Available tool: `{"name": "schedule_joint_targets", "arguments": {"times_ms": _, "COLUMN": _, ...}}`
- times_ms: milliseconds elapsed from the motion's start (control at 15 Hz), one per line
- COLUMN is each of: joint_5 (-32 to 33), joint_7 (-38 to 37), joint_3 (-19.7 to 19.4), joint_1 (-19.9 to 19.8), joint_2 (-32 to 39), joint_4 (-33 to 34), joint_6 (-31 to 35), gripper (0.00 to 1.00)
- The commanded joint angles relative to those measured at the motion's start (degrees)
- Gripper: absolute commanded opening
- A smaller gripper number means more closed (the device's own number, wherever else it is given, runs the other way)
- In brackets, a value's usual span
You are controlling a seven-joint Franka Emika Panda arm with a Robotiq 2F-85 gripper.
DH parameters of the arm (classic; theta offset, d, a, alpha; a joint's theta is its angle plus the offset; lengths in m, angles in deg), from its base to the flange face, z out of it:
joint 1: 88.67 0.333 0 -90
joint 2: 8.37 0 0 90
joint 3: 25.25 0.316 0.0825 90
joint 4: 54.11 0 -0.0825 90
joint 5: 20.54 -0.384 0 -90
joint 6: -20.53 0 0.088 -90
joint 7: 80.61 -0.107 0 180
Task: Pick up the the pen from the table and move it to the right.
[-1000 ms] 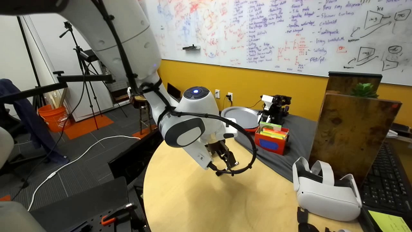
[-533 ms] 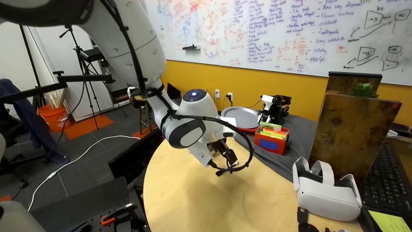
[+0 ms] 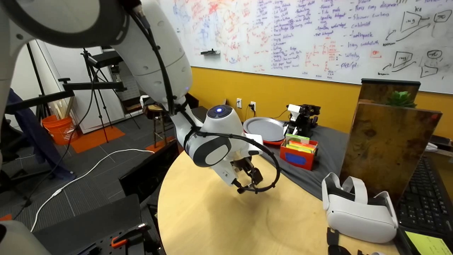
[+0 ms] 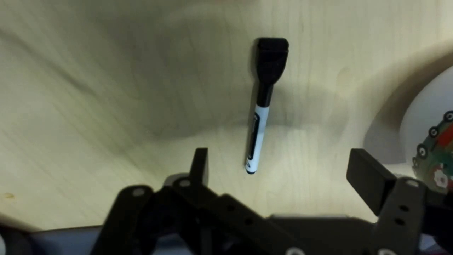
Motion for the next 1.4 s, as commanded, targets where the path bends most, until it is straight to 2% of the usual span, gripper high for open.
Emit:
{"name": "schedule_joint_targets", "arguments": {"times_ms": 0, "joint_5": 1.2, "joint_7": -2.2, "joint_3": -2.2, "joint_1": 1.6, "joint_2": 2.4, "joint_4": 3.0, "joint_6": 0.3, "gripper": 1.0}}
{"name": "schedule_joint_targets", "arguments": {"times_ms": 800, "joint_5": 1.4, "joint_7": -1.8, "joint_3": -1.4, "joint_1": 0.4, "joint_2": 6.6, "joint_4": 9.0, "joint_6": -2.4, "gripper": 0.95}}
{"name": "schedule_joint_targets", "arguments": {"times_ms": 933, "joint_5": 1.4, "joint_7": -1.7, "joint_3": -1.3, "joint_1": 0.4, "joint_2": 6.9, "joint_4": 9.5, "joint_6": -2.8, "gripper": 0.89}}
{"name": "schedule_joint_targets", "arguments": {"times_ms": 1067, "joint_5": 1.4, "joint_7": -1.7, "joint_3": -1.0, "joint_1": 0.2, "joint_2": 7.3, "joint_4": 10.0, "joint_6": -3.3, "gripper": 0.75}}
{"name": "schedule_joint_targets", "arguments": {"times_ms": 1200, "joint_5": 1.4, "joint_7": -1.7, "joint_3": -1.0, "joint_1": 0.2, "joint_2": 7.6, "joint_4": 10.5, "joint_6": -3.8, "gripper": 0.76}}
{"name": "schedule_joint_targets", "arguments": {"times_ms": 1267, "joint_5": 1.4, "joint_7": -1.7, "joint_3": -1.0, "joint_1": 0.1, "joint_2": 7.7, "joint_4": 10.7, "joint_6": -4.1, "gripper": 0.72}}
{"name": "schedule_joint_targets", "arguments": {"times_ms": 1333, "joint_5": 1.4, "joint_7": -1.6, "joint_3": -0.8, "joint_1": 0.0, "joint_2": 7.9, "joint_4": 10.9, "joint_6": -4.3, "gripper": 0.76}}
